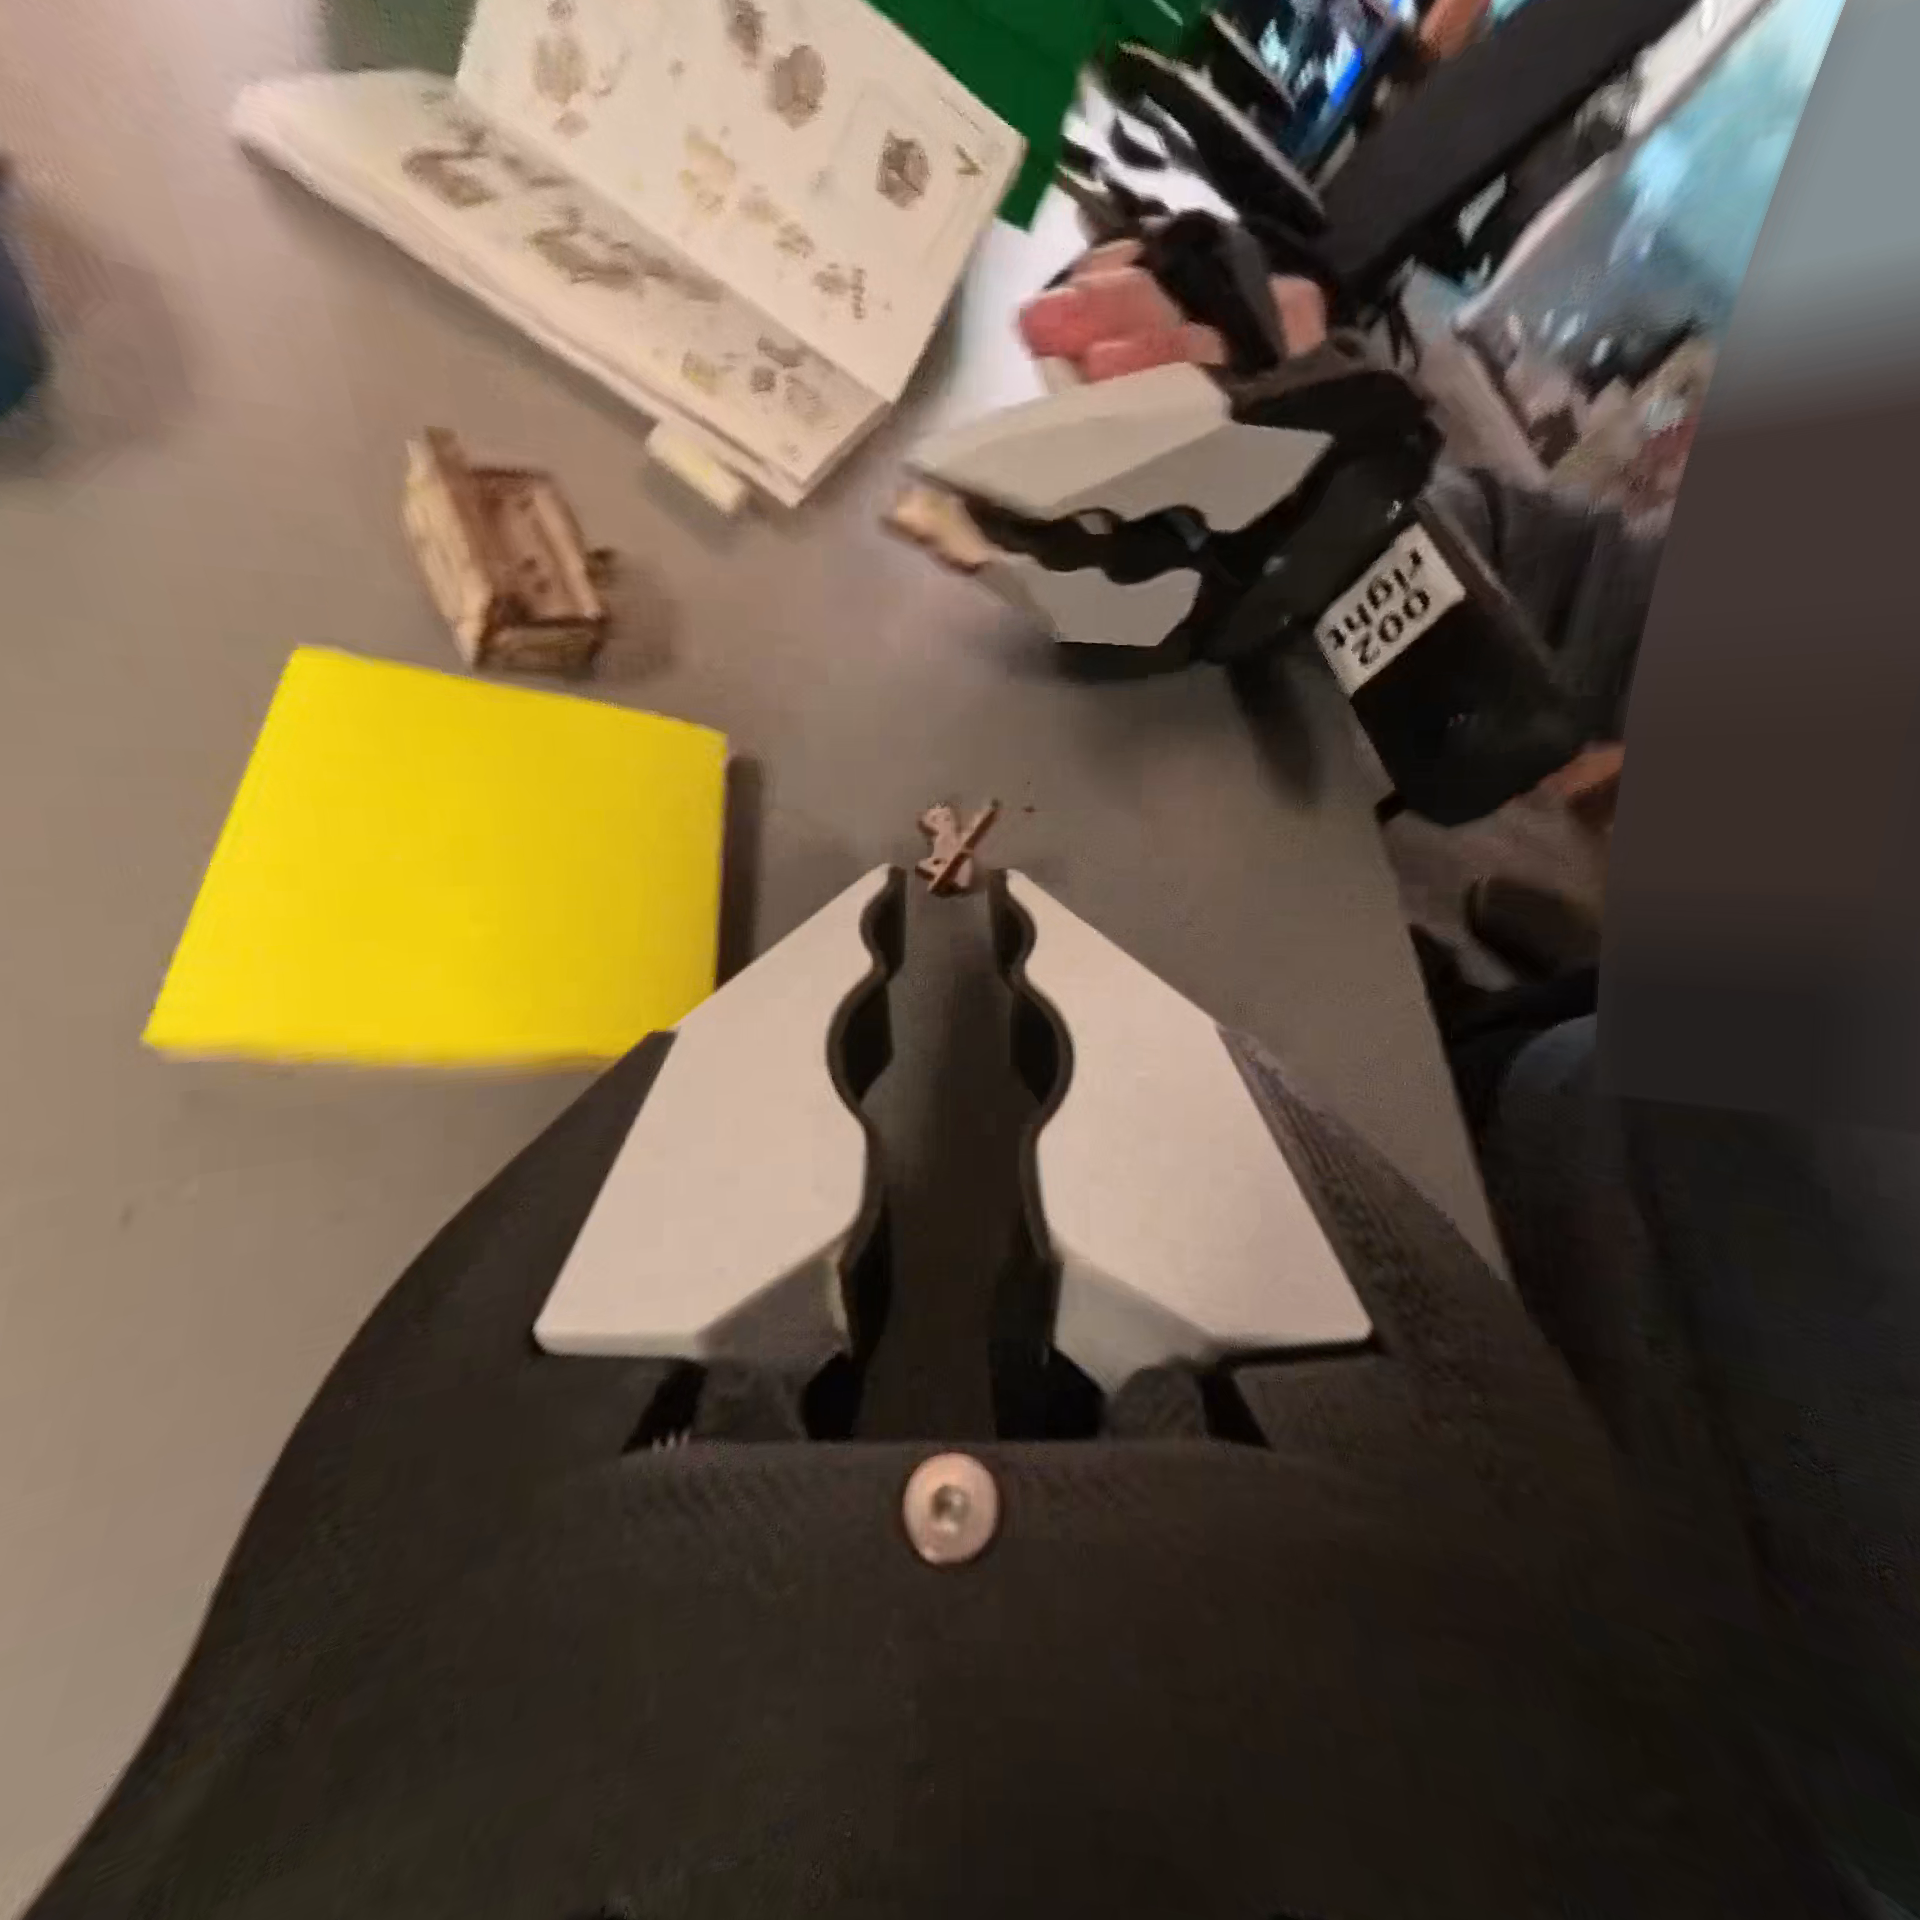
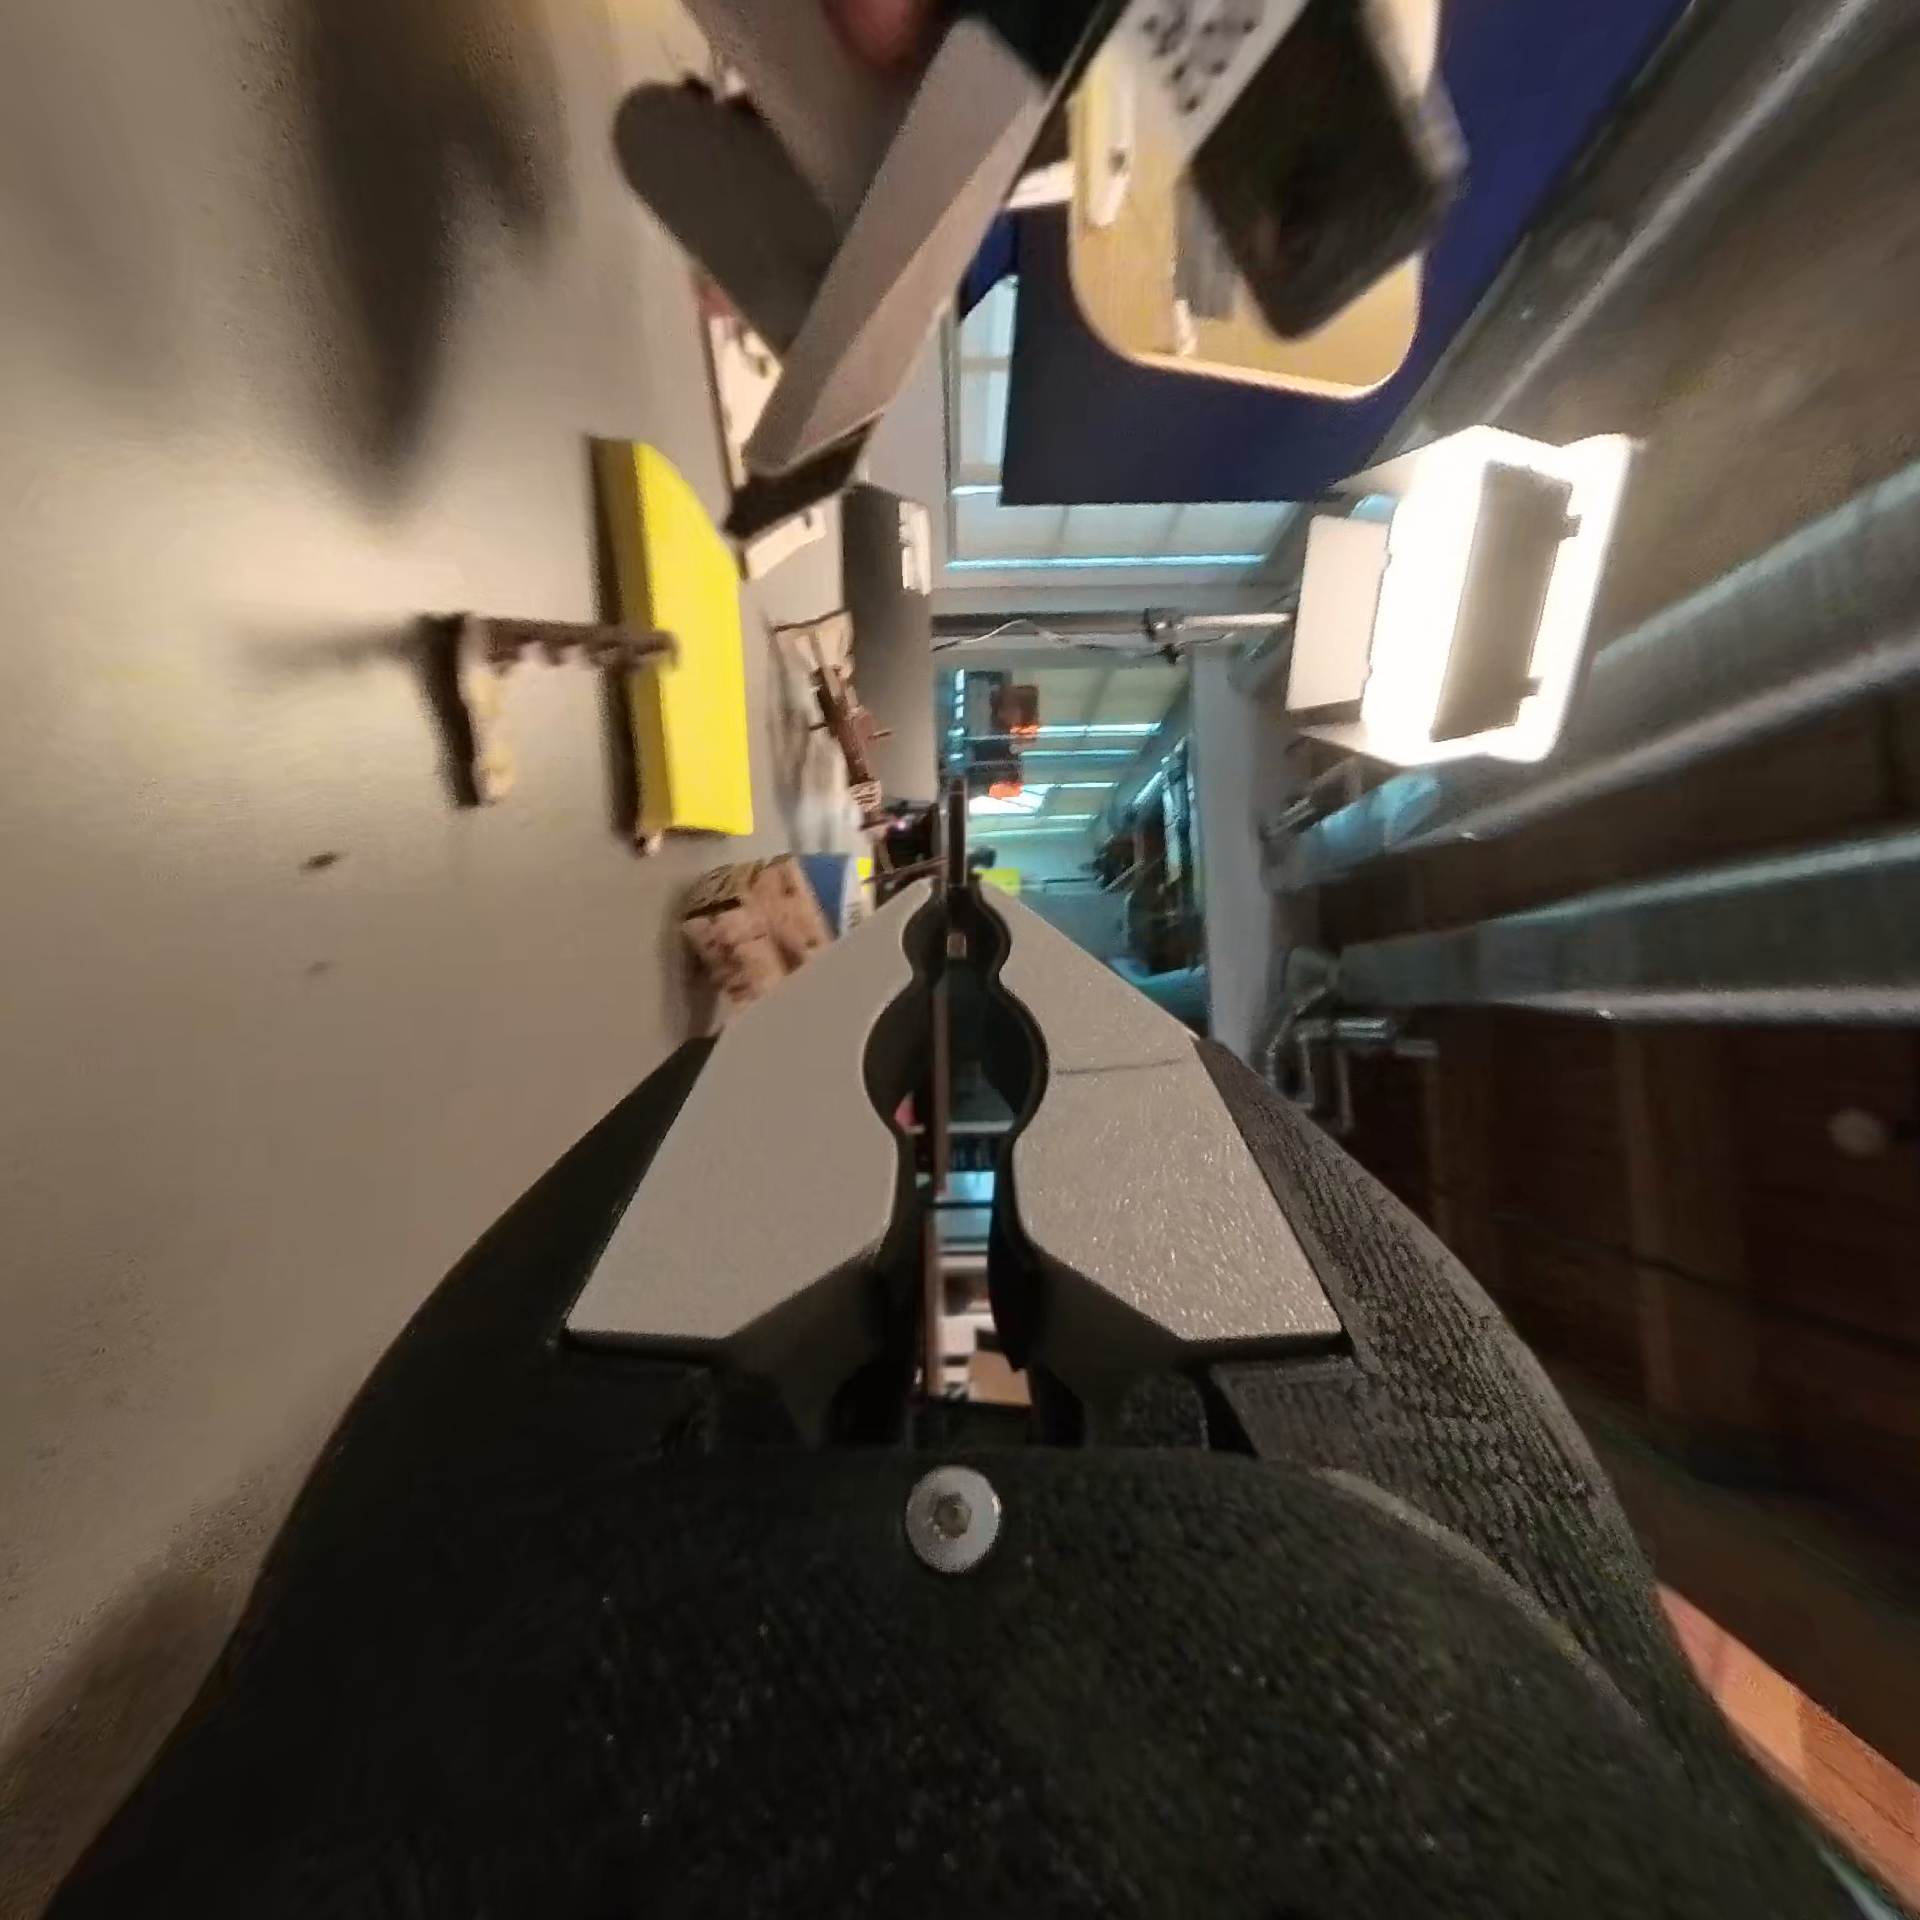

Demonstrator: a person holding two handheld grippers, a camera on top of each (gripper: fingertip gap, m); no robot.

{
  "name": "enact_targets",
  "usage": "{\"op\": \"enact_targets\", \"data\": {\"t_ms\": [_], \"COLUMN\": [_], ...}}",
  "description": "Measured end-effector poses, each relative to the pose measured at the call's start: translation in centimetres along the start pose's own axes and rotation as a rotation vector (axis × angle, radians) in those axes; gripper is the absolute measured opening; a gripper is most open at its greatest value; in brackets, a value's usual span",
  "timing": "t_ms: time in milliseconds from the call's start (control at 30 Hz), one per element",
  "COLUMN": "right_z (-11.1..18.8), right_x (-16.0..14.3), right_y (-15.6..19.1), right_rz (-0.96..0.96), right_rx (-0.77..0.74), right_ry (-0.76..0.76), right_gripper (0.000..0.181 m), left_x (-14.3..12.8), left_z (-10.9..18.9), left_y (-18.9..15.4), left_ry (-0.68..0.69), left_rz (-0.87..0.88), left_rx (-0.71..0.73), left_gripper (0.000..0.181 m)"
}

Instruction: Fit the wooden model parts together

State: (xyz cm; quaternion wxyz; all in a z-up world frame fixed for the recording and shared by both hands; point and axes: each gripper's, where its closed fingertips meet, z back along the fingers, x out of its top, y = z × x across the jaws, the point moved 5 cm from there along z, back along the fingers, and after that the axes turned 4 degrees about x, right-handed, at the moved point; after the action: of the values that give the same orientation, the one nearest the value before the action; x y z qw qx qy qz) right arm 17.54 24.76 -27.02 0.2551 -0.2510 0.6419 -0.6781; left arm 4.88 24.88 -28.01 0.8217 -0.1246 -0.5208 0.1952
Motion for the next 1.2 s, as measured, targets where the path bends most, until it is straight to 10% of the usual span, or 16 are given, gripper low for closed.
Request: {"op": "enact_targets", "data": {"t_ms": [233, 1200], "right_z": [2.5, 2.3], "right_x": [0.7, 1.9], "right_y": [2.8, 3.8], "right_rz": [-0.049, -0.081], "right_rx": [0.141, 0.196], "right_ry": [0.05, 0.104], "right_gripper": [0.0, 0.001], "left_x": [-0.7, -0.8], "left_z": [-3.5, -4.6], "left_y": [-0.8, -1.0], "left_ry": [0.158, 0.193], "left_rz": [-0.353, -0.31], "left_rx": [0.193, 0.175], "left_gripper": [0.017, 0.001]}}
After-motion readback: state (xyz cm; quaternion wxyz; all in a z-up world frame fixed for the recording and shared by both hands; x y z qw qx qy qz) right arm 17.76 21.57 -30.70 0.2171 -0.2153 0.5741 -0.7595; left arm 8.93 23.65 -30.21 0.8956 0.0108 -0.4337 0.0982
